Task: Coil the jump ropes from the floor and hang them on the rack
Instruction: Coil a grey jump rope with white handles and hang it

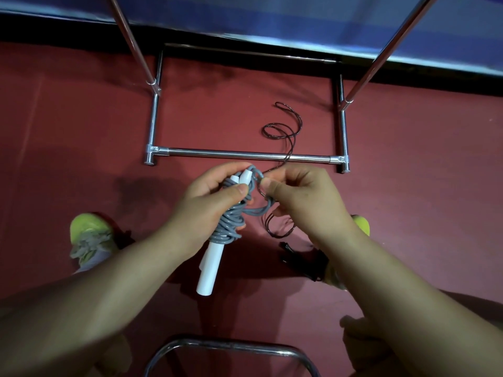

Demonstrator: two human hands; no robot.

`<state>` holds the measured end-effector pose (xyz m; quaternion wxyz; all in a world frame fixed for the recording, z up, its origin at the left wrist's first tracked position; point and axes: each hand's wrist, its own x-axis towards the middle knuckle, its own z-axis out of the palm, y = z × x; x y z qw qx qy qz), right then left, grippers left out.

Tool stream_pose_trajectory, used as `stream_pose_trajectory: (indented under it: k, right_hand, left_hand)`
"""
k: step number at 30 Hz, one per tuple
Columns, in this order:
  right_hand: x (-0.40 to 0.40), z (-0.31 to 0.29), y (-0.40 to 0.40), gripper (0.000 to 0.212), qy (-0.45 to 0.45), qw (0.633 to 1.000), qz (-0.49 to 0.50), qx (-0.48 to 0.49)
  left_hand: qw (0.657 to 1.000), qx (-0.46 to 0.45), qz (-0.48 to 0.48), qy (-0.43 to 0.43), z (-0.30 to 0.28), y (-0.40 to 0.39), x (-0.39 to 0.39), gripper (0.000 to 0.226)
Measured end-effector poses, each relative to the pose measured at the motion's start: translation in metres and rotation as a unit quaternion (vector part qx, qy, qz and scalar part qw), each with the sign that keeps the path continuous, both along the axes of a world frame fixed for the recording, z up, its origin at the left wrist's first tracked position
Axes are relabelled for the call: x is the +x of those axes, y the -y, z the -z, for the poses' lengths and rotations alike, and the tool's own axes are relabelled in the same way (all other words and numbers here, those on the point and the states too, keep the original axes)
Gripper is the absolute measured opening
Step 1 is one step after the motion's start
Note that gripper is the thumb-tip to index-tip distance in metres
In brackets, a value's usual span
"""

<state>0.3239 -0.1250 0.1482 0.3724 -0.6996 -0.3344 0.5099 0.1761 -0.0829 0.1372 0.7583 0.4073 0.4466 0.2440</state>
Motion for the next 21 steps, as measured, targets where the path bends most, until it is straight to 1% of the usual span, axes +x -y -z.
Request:
stream_pose_trajectory:
  k: [3, 6, 7, 10, 13, 14, 18, 21]
  right_hand:
    - [0.002, 0.000, -0.001, 0.014, -0.003, 1.000, -0.012, -0.018]
    - [0.005, -0.002, 0.000, 0.013, -0.019, 0.999, -0.018, -0.034]
    - [0.005, -0.002, 0.000, 0.013, -0.029, 0.999, -0.015, -0.037]
    - [0.003, -0.001, 0.003, 0.016, -0.059, 0.998, 0.003, -0.039]
    - [-0.002, 0.002, 0.005, 0.019, -0.065, 0.997, 0.004, -0.035]
    - [-0.002, 0.001, 0.005, 0.020, -0.079, 0.996, 0.005, -0.042]
    - [0.005, -0.003, 0.002, 0.016, -0.185, 0.976, 0.018, -0.110]
    - [0.007, -0.001, 0.002, 0.016, -0.217, 0.967, 0.020, -0.134]
  left_hand:
    - [0.999, 0.022, 0.029, -0.013, 0.004, -0.001, -0.003, 0.031]
    - [0.990, 0.092, 0.089, -0.057, 0.007, -0.005, -0.007, 0.033]
    - [0.987, 0.103, 0.102, -0.065, 0.007, -0.005, -0.007, 0.035]
    - [0.985, 0.120, 0.102, -0.070, 0.009, -0.005, -0.006, 0.037]
    - [0.985, 0.130, 0.094, -0.070, 0.011, -0.005, -0.004, 0.037]
    - [0.984, 0.131, 0.094, -0.069, 0.012, -0.005, -0.004, 0.037]
    - [0.977, 0.154, 0.124, -0.083, 0.016, -0.002, -0.008, 0.036]
    - [0.970, 0.169, 0.150, -0.086, 0.015, -0.001, -0.013, 0.035]
